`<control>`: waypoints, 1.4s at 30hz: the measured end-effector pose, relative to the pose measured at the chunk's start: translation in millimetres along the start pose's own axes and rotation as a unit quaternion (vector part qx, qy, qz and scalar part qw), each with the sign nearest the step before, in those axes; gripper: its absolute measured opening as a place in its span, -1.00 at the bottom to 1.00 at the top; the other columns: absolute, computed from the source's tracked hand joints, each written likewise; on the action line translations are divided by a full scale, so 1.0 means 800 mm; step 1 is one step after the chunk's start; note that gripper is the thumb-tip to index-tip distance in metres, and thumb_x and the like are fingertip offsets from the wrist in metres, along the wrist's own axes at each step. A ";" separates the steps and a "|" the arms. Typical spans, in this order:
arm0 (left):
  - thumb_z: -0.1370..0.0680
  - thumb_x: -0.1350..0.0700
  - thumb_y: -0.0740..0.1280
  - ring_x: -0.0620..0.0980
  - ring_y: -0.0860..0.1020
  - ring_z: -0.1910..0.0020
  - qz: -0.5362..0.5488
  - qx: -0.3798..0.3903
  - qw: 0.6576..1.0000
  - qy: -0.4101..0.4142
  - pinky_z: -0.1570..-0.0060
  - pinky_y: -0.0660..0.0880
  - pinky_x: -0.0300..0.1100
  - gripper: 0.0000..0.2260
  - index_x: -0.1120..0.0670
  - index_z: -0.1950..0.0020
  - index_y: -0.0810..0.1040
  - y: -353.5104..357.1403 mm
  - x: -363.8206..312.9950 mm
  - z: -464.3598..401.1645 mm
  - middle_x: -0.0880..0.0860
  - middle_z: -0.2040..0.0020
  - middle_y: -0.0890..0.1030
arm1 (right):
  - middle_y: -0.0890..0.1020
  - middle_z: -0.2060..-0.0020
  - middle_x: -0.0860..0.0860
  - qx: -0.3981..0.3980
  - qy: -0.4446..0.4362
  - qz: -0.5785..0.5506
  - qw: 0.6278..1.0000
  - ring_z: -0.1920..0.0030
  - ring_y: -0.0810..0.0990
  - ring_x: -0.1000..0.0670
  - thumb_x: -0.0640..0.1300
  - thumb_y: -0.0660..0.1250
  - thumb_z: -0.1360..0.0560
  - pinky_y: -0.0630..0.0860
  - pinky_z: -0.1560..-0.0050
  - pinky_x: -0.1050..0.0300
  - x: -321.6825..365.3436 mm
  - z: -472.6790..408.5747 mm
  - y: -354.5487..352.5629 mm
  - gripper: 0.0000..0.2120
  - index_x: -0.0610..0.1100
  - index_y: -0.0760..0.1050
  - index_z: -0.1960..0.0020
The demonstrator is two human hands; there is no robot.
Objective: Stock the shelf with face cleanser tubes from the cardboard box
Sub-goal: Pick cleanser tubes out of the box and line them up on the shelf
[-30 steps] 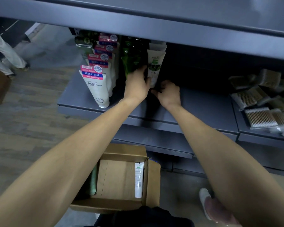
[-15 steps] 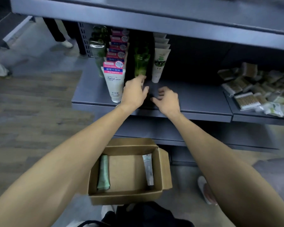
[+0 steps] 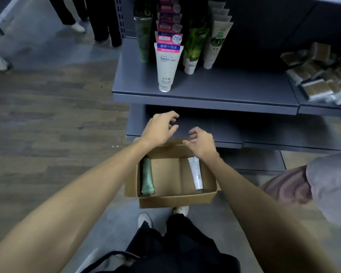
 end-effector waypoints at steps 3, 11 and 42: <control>-0.54 0.07 0.38 -0.04 0.66 0.08 0.006 0.016 1.000 -0.025 -0.09 0.55 -0.10 -0.71 0.03 -0.26 0.54 0.017 0.021 0.021 -0.01 -0.13 0.66 | 0.64 -0.03 0.02 0.038 0.035 0.025 0.998 -0.03 0.62 0.04 0.01 0.48 -0.45 0.50 -0.07 0.19 -0.022 0.020 0.025 -0.60 -0.10 0.51 -0.21; -0.54 0.08 0.38 -0.01 0.66 0.05 0.022 0.074 0.994 -0.083 -0.08 0.57 -0.04 -0.71 0.05 -0.26 0.54 0.091 0.061 0.062 0.02 -0.13 0.66 | 0.60 -0.15 -0.14 0.111 0.152 0.113 0.976 -0.16 0.57 -0.19 -0.02 0.42 -0.48 0.52 -0.13 0.05 -0.098 0.038 0.077 -0.62 -0.16 0.49 -0.22; -0.56 0.08 0.37 -0.10 0.60 -0.07 0.101 0.115 0.957 -0.247 -0.14 0.55 -0.12 -0.71 0.01 -0.28 0.52 0.207 0.134 0.106 -0.05 -0.07 0.65 | 0.45 -0.26 -0.12 0.083 0.206 -0.004 0.975 -0.27 0.44 -0.15 -0.21 0.36 -0.46 0.34 -0.29 0.08 -0.182 0.007 0.174 -0.58 -0.13 0.39 -0.31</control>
Point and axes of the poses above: each hand's wrist, its own z-axis away from the middle knuckle, its own y-axis out of the palm, x = y × z, the point moved 4 cm from there along -z, towards the middle knuckle
